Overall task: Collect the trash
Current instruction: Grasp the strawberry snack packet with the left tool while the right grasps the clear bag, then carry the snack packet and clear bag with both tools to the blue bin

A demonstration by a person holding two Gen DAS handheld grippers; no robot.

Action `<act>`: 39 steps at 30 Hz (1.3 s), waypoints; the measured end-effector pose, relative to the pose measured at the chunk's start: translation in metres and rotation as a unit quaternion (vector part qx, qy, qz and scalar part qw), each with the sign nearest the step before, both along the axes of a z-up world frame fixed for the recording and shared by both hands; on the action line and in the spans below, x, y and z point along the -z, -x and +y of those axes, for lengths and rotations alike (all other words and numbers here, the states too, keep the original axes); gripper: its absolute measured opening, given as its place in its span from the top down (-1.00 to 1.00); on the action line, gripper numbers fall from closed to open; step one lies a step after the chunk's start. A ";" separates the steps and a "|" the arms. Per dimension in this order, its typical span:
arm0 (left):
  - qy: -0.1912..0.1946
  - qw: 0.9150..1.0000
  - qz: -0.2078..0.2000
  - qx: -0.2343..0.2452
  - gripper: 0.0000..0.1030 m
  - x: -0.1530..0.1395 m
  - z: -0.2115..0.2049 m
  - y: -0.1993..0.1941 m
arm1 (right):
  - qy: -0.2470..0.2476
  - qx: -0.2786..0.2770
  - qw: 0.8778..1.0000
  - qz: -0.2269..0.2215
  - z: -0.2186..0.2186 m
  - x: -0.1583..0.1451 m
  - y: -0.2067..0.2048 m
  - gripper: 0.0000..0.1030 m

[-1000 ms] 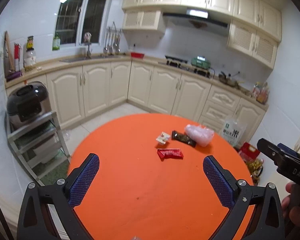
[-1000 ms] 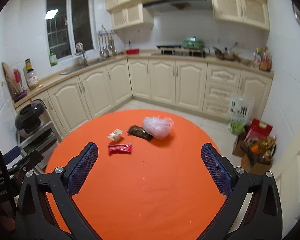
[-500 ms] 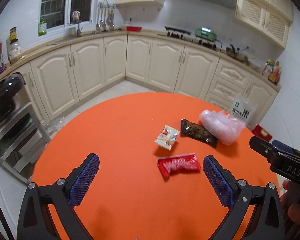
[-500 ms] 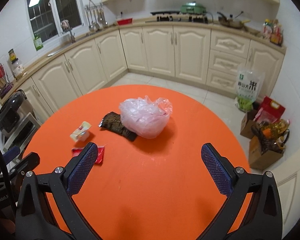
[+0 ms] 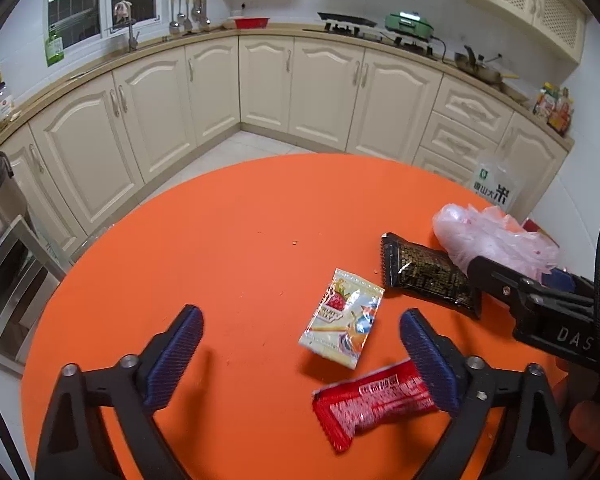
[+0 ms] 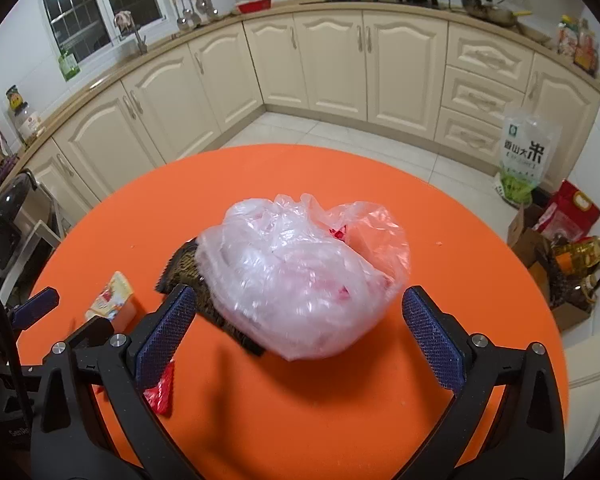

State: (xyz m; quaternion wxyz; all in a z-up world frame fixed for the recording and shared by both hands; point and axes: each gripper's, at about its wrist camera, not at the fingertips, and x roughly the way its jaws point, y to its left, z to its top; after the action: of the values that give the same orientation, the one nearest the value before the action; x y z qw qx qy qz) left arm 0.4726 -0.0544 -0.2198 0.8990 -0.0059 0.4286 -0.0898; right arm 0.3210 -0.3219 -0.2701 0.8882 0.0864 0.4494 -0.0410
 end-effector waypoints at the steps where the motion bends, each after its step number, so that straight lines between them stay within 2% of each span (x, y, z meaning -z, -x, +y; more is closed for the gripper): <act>1: 0.000 1.000 0.003 0.003 -0.57 0.002 -0.002 -0.006 | -0.002 -0.002 1.000 0.001 0.000 0.001 -0.002 -0.76; 2: 0.001 1.000 0.006 0.008 -0.50 0.004 -0.004 -0.015 | -0.001 -0.005 1.000 0.004 0.001 0.002 -0.003 -0.63; 3: 0.002 1.000 0.010 0.013 -0.33 0.006 -0.006 -0.024 | -0.001 -0.006 1.000 0.005 0.000 0.002 -0.004 -0.40; 5: 0.009 1.000 0.017 0.023 0.00 0.012 -0.007 -0.030 | -0.006 -0.013 1.000 0.002 0.000 0.002 -0.006 -0.30; 6: 0.012 0.999 0.020 0.030 0.25 0.014 -0.009 -0.036 | -0.005 -0.016 1.000 0.000 0.000 0.002 -0.006 -0.24; 9: 0.014 0.999 0.012 0.043 0.49 0.019 -0.009 -0.038 | -0.013 -0.020 1.000 -0.009 -0.001 -0.002 0.000 -0.15; 16: 0.043 0.998 -0.008 0.042 0.50 0.019 0.002 -0.042 | -0.028 -0.014 0.999 -0.035 -0.012 -0.021 0.028 -0.13; 20: 0.049 0.998 -0.024 0.038 0.50 0.008 0.002 -0.030 | -0.029 -0.006 0.998 -0.052 -0.019 -0.039 0.051 -0.13; 24: 0.052 0.997 -0.045 0.042 0.50 -0.001 0.002 0.000 | -0.026 -0.001 0.997 -0.072 -0.023 -0.058 0.080 -0.13; 27: 0.054 0.996 -0.058 0.046 0.50 -0.005 -0.001 0.032 | -0.025 0.004 0.996 -0.086 -0.024 -0.071 0.104 -0.13; 32: 0.053 0.994 -0.080 0.055 0.50 -0.013 -0.013 0.116 | -0.025 0.011 0.994 -0.108 -0.027 -0.091 0.148 -0.13; 39: 0.060 0.987 -0.113 0.098 0.50 -0.032 -0.035 0.216 | -0.028 0.035 0.988 -0.150 -0.048 -0.119 0.224 -0.13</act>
State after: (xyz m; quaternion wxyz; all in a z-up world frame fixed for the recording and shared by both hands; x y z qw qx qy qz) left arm 0.2564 -0.0890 -0.1881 0.9265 -0.0070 0.3166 -0.2033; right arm 0.0969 -0.3701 -0.1515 0.9407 0.1318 0.3092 -0.0458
